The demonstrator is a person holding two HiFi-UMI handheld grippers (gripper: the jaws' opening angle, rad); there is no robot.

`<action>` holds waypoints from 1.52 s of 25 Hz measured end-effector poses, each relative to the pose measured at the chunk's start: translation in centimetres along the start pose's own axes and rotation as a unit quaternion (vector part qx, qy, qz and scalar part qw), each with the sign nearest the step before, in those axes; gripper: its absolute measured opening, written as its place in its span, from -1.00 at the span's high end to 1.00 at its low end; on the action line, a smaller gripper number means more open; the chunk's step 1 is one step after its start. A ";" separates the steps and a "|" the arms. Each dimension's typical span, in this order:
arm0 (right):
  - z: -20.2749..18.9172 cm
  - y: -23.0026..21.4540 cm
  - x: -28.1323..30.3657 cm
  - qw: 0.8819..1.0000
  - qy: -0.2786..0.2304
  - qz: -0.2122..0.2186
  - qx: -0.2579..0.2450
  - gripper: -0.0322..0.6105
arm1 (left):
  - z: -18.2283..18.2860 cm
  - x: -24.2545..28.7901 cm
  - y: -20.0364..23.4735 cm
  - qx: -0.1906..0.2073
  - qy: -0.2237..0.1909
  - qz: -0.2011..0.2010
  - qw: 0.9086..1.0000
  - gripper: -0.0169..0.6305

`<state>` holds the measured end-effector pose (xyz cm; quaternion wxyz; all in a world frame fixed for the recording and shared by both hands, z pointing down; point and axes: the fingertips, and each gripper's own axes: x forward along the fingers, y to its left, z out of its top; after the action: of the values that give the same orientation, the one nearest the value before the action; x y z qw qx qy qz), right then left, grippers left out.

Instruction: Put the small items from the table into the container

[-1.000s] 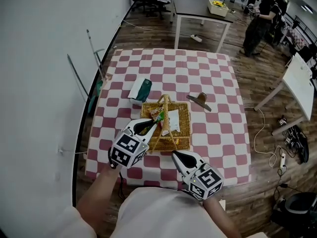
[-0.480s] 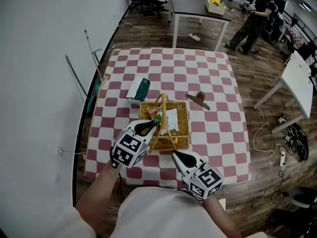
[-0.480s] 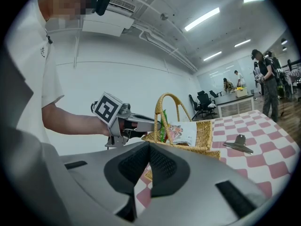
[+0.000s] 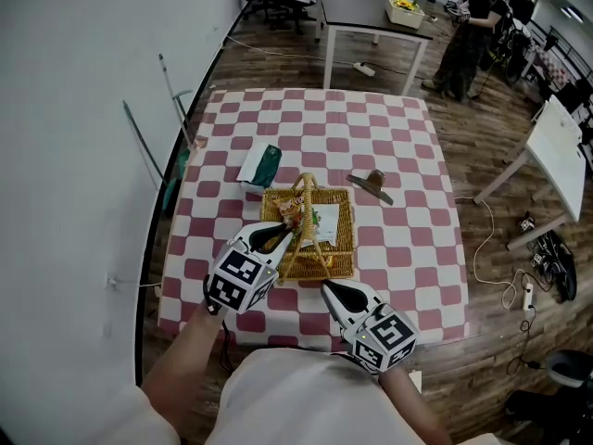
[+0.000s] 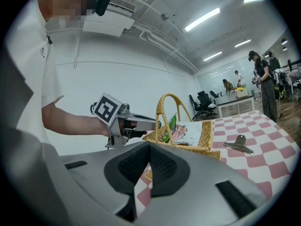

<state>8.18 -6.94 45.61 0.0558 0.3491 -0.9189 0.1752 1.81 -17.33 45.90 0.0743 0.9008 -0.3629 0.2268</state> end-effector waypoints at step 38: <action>4.3 0.2 -4.5 0.999 -0.032 -0.022 -0.036 0.88 | 1.8 -9.4 -3.8 -0.094 -0.132 0.035 0.986 0.96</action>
<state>11.48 -5.52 40.53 0.0423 0.3723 -0.9181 0.1294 -0.88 -9.27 40.05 0.1017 0.8985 -0.4207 0.0730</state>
